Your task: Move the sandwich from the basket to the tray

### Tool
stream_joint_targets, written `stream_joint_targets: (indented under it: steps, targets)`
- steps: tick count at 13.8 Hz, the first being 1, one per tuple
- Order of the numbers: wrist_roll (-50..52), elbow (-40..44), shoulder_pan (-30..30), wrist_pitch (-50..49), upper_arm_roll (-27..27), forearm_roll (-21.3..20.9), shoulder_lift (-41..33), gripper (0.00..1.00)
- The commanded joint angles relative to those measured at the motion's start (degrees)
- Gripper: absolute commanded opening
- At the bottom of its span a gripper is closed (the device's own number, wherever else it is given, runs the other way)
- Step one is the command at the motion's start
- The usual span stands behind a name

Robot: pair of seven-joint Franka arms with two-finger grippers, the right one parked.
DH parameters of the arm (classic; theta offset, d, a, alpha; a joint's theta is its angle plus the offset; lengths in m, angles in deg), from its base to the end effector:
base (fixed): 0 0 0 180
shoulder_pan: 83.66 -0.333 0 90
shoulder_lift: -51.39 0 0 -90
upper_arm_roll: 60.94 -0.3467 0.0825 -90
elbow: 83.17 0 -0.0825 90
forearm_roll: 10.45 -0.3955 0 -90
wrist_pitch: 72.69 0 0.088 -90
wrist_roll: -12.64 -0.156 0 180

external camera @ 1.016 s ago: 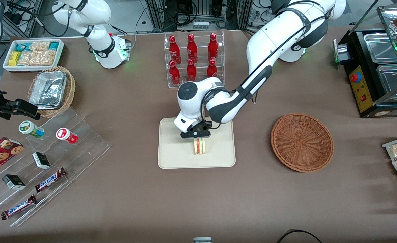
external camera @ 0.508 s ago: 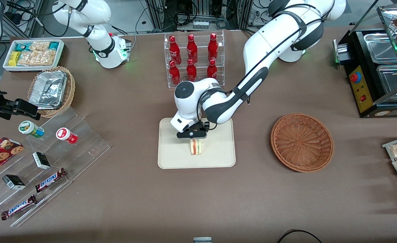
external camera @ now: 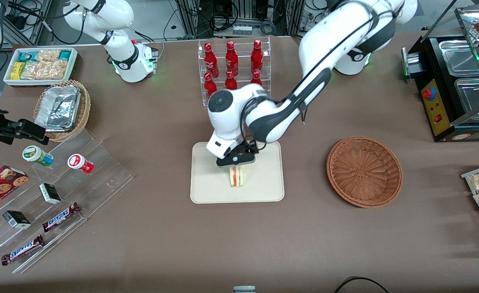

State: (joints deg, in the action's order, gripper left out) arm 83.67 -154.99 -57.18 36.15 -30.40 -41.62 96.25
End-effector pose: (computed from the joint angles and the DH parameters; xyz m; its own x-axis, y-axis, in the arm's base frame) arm 0.5442 -0.5474 0.3013 0.9770 0.1763 0.1198 0.1867 -0.9790 -0.0820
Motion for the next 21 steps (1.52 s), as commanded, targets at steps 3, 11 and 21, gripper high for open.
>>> stream_joint_targets:
  steps: [3, 11, 21]
  targets:
    - [-0.36, -2.45, -8.19, -11.17, 0.31, 6.82, -13.38, 0.99]
    - [-28.64, -3.76, -29.63, -31.48, 0.22, 21.59, -30.52, 0.99]
    - [-64.55, -12.89, -34.5, -35.89, -17.84, 28.8, -44.23, 0.99]
